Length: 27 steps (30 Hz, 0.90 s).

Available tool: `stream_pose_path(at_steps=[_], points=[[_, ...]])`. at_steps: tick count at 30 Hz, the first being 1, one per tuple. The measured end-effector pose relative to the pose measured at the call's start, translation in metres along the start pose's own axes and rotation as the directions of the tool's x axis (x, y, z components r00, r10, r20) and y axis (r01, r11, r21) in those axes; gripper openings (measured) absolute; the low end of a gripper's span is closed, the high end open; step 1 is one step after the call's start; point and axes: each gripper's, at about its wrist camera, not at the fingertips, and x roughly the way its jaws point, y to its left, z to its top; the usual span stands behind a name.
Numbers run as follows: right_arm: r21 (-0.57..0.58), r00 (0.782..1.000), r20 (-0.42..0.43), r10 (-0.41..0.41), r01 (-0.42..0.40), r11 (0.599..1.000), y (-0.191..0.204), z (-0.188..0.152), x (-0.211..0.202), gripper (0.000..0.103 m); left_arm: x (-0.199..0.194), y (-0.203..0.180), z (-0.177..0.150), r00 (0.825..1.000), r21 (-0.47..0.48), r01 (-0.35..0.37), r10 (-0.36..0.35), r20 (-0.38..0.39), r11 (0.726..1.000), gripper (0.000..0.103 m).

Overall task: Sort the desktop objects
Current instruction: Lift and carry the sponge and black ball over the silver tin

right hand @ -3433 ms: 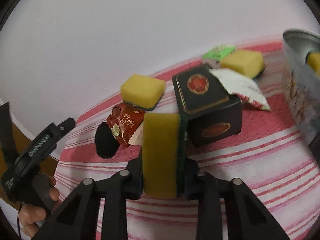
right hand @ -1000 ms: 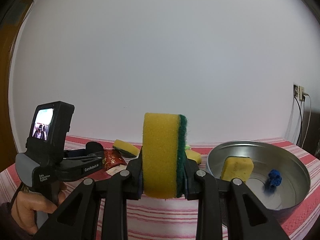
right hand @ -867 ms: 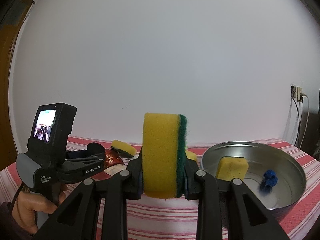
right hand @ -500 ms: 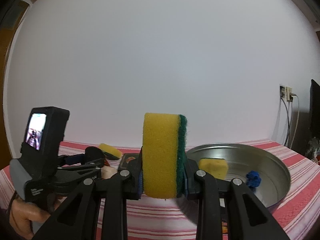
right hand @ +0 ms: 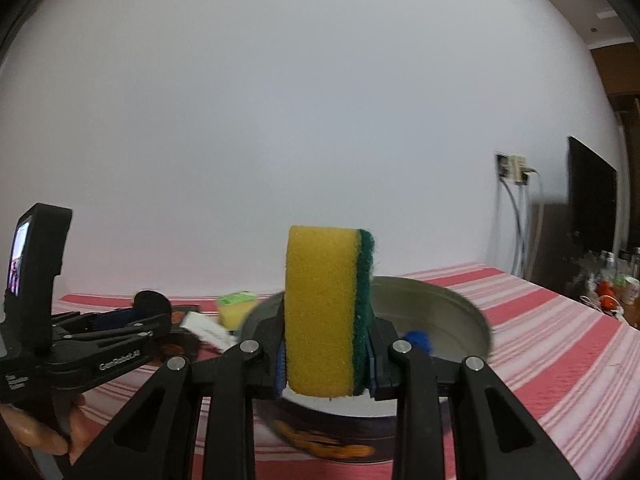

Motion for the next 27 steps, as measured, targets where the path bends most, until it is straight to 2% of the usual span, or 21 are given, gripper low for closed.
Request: stream_pose_path(at_steps=[9, 20, 27], points=[[-0.009, 0.992, 0.018, -0.128, 0.128, 0.992, -0.047, 0.001, 0.01, 0.031, 0.011, -0.047, 0.011, 0.999, 0.024, 0.051, -0.051, -0.004, 0.998, 0.045], [-0.014, 0.985, 0.037, -0.169, 0.17, 0.985, -0.069, -0.001, 0.026, 0.031, 0.031, -0.092, 0.019, 0.995, 0.054, 0.095, -0.094, -0.023, 0.994, 0.046], [-0.043, 0.978, 0.049, -0.202, 0.204, 0.978, -0.091, 0.007, 0.055, 0.031, 0.046, -0.119, 0.024, 0.993, 0.057, 0.111, -0.108, -0.057, 0.992, 0.046]])
